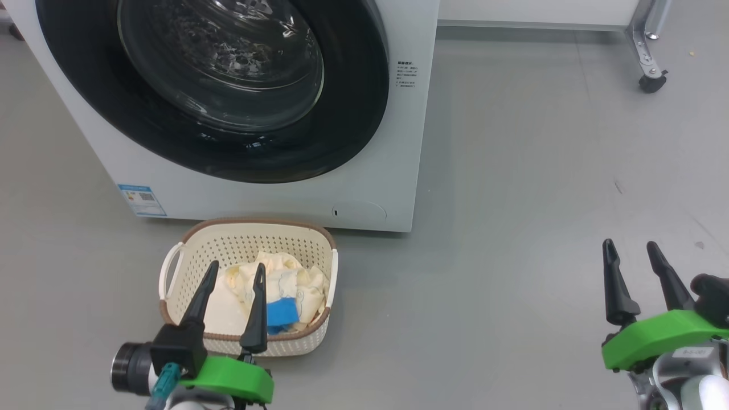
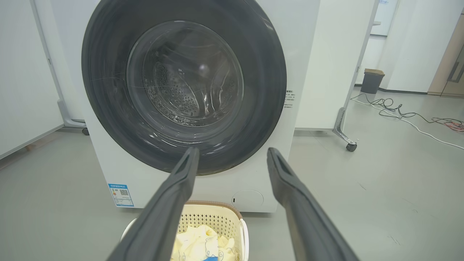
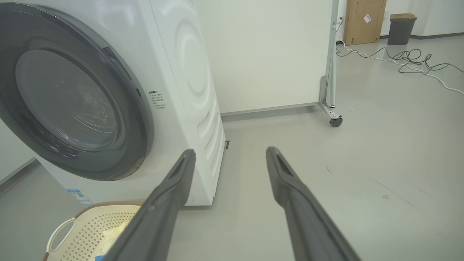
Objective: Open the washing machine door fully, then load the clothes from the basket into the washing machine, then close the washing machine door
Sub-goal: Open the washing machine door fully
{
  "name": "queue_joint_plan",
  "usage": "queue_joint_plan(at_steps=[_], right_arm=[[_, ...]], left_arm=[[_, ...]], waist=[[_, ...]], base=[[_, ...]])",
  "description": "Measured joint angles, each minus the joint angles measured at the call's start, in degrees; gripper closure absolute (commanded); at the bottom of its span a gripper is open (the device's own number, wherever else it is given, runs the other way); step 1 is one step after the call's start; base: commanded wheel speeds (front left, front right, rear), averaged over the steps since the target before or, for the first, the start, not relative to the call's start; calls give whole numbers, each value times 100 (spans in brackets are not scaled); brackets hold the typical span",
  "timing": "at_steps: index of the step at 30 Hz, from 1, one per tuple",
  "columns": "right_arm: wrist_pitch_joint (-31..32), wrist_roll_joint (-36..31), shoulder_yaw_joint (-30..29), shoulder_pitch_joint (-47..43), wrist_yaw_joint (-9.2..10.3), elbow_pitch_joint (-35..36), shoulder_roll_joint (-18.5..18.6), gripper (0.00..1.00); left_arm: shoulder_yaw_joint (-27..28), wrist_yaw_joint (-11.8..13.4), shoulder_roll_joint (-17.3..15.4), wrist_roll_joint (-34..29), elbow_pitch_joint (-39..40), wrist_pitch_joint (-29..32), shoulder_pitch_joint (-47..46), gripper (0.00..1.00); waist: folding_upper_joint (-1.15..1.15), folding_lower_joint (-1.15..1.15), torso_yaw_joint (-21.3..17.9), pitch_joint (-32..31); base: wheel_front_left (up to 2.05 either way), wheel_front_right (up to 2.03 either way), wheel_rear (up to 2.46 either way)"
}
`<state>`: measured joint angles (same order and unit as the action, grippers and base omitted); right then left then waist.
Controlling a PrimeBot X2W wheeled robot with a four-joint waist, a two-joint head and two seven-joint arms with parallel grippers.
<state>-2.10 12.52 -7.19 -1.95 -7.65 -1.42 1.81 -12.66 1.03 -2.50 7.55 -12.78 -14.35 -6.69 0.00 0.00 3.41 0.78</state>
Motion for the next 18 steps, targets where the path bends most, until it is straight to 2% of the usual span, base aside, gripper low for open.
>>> queue_joint_plan(at_steps=[11,12,13,14,18], right_arm=[[-36,0,9,1,0,2,0,0],[-44,1,9,1,0,2,0,17],[-44,1,10,1,0,2,0,75],[-44,1,12,1,0,2,0,100],[-44,1,23,1,0,11,0,100]], left_arm=[[-12,1,0,0,7,0,1,0],[-11,0,0,1,7,0,1,0],[-8,0,0,1,7,0,1,0],[-4,0,0,1,7,0,0,0],[1,-3,0,1,7,0,-2,0]], waist=[[0,0,-11,67],[0,0,-14,78],[0,0,-16,89],[0,0,-18,101],[0,0,-22,158]], base=[[0,0,0],[0,0,0],[0,0,0],[0,0,0],[0,0,0]])
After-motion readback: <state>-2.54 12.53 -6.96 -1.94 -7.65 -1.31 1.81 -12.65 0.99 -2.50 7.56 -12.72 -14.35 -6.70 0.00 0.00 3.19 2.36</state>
